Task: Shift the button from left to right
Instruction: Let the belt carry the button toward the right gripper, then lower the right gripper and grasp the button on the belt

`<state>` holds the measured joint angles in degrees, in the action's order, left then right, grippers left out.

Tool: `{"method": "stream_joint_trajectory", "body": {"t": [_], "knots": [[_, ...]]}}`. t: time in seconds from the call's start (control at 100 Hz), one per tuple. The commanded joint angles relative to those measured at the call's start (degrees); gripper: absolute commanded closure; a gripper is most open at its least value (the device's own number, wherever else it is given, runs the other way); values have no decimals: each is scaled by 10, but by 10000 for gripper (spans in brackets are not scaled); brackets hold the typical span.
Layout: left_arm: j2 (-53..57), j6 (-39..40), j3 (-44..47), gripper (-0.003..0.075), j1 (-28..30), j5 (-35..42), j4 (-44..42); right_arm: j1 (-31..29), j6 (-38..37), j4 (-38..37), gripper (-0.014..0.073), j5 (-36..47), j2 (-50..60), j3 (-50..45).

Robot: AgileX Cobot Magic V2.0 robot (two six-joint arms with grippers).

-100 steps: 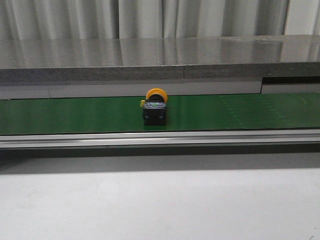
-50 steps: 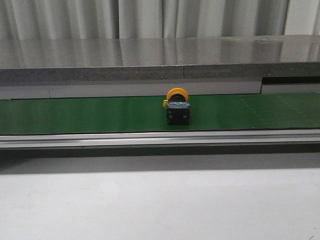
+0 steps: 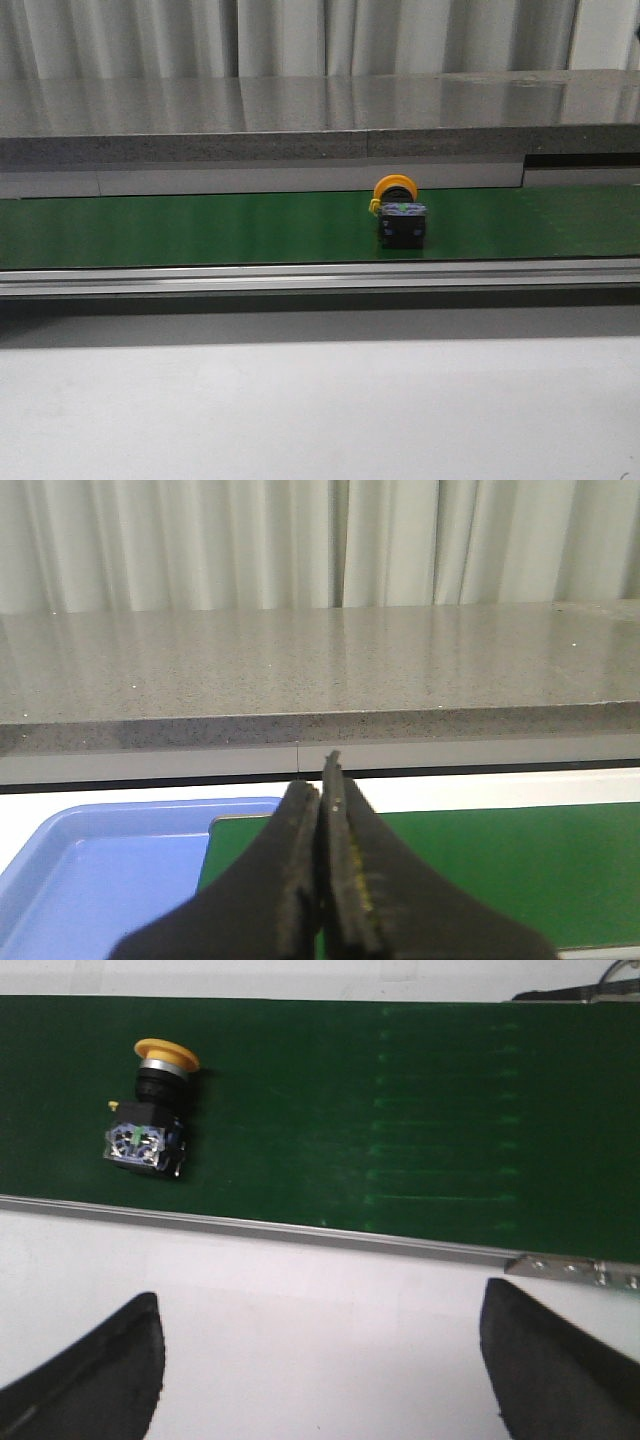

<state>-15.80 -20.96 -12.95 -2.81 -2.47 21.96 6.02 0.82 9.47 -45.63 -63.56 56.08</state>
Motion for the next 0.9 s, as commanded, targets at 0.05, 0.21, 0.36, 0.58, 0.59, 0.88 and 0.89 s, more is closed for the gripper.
{"method": "stream_joint_trajectory", "body": {"t": [0.05, 0.21, 0.36, 0.58, 0.59, 0.88, 0.89], "knots": [[-3, 2, -15, 741, -4, 43, 6, 20, 32, 21, -40, 20, -51, 53], [-3, 2, -15, 741, -4, 43, 6, 44, 34, 21, -40, 21, -123, 85], [-3, 2, -15, 741, -4, 43, 6, 67, 36, 21, -40, 30, -182, 101], [-3, 2, -15, 741, -4, 43, 6, 84, 36, 17, -40, 58, -238, 109], [-3, 2, -15, 741, -4, 43, 6, 84, 36, 17, -40, 59, -239, 109], [-3, 2, -15, 741, -4, 43, 6, 84, 36, -20, -40, 120, -280, 112], [-3, 2, -15, 741, -4, 43, 6, 84, 36, -22, -40, 121, -281, 112]]}}
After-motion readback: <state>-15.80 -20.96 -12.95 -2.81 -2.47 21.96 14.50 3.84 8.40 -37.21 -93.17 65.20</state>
